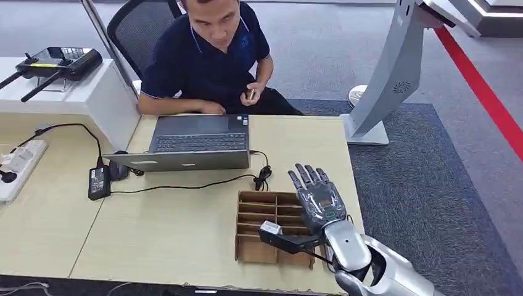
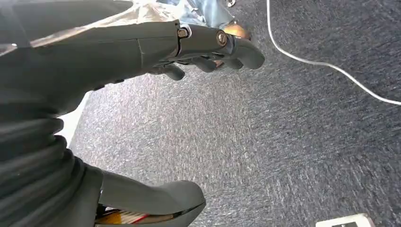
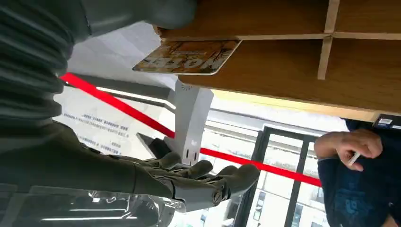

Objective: Pass the card to the sensor for recognition and then transmit it.

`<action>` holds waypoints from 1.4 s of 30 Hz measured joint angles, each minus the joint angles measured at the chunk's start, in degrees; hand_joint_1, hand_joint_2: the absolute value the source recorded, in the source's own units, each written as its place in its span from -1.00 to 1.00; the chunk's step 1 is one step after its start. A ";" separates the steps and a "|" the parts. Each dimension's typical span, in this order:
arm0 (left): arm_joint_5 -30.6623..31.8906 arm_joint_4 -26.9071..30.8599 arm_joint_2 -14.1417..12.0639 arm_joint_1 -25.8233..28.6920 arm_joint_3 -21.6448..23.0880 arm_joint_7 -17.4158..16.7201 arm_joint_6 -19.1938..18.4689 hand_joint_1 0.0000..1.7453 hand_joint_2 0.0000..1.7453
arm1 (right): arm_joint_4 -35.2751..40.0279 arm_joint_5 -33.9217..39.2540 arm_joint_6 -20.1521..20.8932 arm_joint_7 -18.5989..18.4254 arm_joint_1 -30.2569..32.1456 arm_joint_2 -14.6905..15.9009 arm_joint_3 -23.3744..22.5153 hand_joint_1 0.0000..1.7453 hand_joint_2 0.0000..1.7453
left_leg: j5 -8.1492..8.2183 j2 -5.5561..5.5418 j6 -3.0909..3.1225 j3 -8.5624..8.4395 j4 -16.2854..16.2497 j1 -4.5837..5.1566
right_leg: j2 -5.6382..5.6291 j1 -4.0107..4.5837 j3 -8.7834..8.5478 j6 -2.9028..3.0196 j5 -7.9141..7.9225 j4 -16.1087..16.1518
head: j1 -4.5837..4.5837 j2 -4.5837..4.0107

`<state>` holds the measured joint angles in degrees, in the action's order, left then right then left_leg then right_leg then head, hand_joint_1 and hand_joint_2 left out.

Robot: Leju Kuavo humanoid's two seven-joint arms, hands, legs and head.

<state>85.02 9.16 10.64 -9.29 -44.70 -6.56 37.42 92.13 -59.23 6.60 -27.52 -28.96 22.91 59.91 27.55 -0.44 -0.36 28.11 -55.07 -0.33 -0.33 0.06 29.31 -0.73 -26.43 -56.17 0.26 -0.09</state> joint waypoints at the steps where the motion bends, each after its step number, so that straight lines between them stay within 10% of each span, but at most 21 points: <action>1: 0.00 0.00 0.00 -0.01 0.00 0.00 0.00 -1.00 1.00 | 0.00 0.00 0.11 0.00 -0.12 0.06 0.04 -0.72 1.00 | 0.00 0.00 0.00 0.00 0.00 0.00 | 0.00 0.00 0.00 0.00 0.00 0.00 | 0.00 0.00; 14: -0.02 0.00 0.00 0.02 0.00 0.00 0.00 -1.00 1.00 | 0.00 -0.04 0.24 0.00 -0.43 0.22 0.46 -0.60 1.00 | 0.00 0.00 0.00 0.00 0.00 0.00 | 0.00 0.00 0.00 0.00 0.00 0.00 | 0.00 0.00; 16: -0.02 0.00 0.00 0.02 0.00 0.00 0.00 -1.00 1.00 | 0.00 -0.07 0.29 0.00 -0.48 0.24 0.48 0.72 1.00 | 0.00 0.00 0.00 0.00 0.00 0.00 | 0.00 0.00 0.00 0.00 0.00 0.00 | 0.00 0.00; 17: -0.02 0.00 0.00 0.02 0.00 0.00 0.00 -1.00 1.00 | 0.00 -0.07 0.35 0.00 -0.53 0.26 0.48 1.00 1.00 | 0.00 0.00 0.00 0.00 0.00 0.00 | 0.00 0.00 0.00 0.00 0.00 0.00 | 0.00 0.00; 42: -0.20 0.00 -0.02 0.03 0.00 0.20 0.00 -1.00 1.00 | 0.00 0.50 1.27 0.00 -1.27 0.42 1.05 1.00 1.00 | 0.00 -0.01 0.00 0.01 0.00 0.00 | 0.00 0.00 0.00 0.00 0.00 0.00 | 0.00 0.00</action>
<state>84.83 9.16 10.62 -9.26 -44.70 -6.36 37.42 92.13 -58.73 7.87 -27.52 -30.23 23.32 60.96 27.55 -0.45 -0.36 28.11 -55.07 -0.33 -0.33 0.06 29.31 -0.73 -26.43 -56.17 0.26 -0.09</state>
